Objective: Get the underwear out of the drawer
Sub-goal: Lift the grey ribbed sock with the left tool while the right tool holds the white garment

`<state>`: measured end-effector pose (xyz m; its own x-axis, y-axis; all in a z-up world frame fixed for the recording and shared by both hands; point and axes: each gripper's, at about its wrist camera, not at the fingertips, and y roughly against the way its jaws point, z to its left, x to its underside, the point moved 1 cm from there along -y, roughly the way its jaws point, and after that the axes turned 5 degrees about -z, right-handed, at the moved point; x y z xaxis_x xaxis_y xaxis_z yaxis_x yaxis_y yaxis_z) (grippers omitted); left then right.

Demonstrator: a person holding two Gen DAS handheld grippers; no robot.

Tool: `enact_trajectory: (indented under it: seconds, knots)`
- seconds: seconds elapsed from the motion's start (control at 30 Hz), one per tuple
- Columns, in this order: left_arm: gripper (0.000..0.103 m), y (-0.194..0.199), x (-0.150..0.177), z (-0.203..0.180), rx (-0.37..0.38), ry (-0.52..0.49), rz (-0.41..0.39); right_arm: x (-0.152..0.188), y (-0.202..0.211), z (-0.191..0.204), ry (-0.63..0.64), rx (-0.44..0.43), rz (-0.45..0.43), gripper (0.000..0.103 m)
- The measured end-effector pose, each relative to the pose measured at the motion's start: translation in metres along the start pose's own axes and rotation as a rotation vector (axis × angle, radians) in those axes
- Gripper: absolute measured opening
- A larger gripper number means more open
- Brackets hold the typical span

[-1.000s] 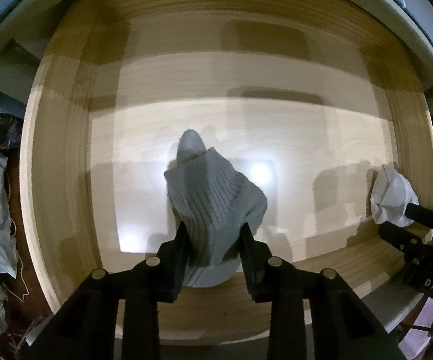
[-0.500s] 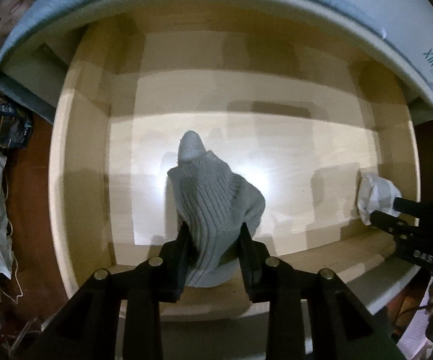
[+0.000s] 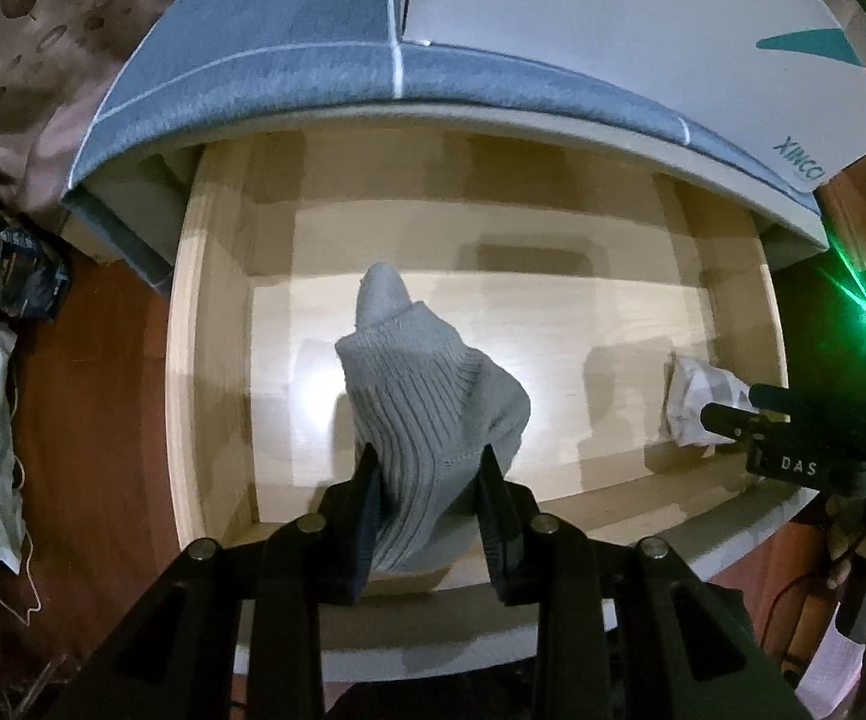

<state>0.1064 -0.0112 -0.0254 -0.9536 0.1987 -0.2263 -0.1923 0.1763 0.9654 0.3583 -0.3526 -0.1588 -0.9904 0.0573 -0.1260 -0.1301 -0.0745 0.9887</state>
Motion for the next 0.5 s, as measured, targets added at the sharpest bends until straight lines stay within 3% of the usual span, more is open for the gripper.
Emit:
enact_trajectory:
  seconds: [0.07, 0.5]
  knots:
    - [0.029, 0.003, -0.001, 0.0, 0.007, -0.005, -0.003, 0.002, 0.0, 0.002, 0.014, 0.005, 0.008, 0.074]
    - [0.029, 0.038, -0.01, 0.006, 0.007, 0.0, -0.064, 0.002, -0.022, 0.002, 0.039, 0.062, 0.02, 0.075]
